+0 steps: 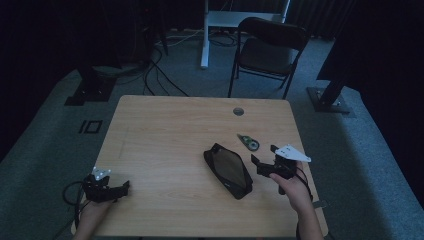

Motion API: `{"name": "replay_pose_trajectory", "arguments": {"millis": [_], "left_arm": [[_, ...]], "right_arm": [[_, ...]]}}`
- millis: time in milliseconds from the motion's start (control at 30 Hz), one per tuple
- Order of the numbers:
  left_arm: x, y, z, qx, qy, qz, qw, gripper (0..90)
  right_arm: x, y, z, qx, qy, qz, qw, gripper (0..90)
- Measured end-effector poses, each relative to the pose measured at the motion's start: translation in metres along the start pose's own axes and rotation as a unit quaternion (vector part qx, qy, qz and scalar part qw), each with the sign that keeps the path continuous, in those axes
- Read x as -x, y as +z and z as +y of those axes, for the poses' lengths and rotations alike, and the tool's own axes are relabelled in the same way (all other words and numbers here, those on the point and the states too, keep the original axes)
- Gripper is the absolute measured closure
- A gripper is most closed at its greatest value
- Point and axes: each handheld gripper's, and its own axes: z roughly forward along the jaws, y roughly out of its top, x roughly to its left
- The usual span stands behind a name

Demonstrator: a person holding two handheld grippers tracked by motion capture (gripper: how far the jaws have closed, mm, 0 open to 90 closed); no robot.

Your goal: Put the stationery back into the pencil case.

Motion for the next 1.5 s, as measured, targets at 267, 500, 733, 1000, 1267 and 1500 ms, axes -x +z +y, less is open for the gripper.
{"name": "replay_pose_trajectory", "arguments": {"millis": [267, 500, 733, 1000, 1267, 1500], "left_arm": [[0.0, 0.0, 0.0, 0.0, 0.0, 0.0, 1.0, 0.5], [0.0, 0.0, 0.0, 0.0, 0.0, 0.0, 1.0, 0.5], [0.0, 0.0, 0.0, 0.0, 0.0, 0.0, 1.0, 0.5], [0.0, 0.0, 0.0, 0.0, 0.0, 0.0, 1.0, 0.5], [0.0, 0.0, 0.0, 0.0, 0.0, 0.0, 1.0, 0.5], [0.0, 0.0, 0.0, 0.0, 0.0, 0.0, 1.0, 0.5]], "right_arm": [[0.014, 0.025, -0.002, -0.018, -0.01, -0.001, 0.9998, 13.3], [0.023, 0.054, -0.007, -0.041, -0.027, -0.001, 0.9988, 13.8], [0.032, 0.077, -0.007, -0.06, -0.028, -0.008, 0.9978, 16.4], [0.043, 0.101, -0.005, -0.07, -0.015, -0.011, 0.9974, 16.4], [0.048, 0.124, -0.009, -0.097, -0.008, -0.017, 0.9951, 16.4], [0.051, 0.138, -0.011, -0.129, -0.016, -0.025, 0.9912, 16.4]]}}
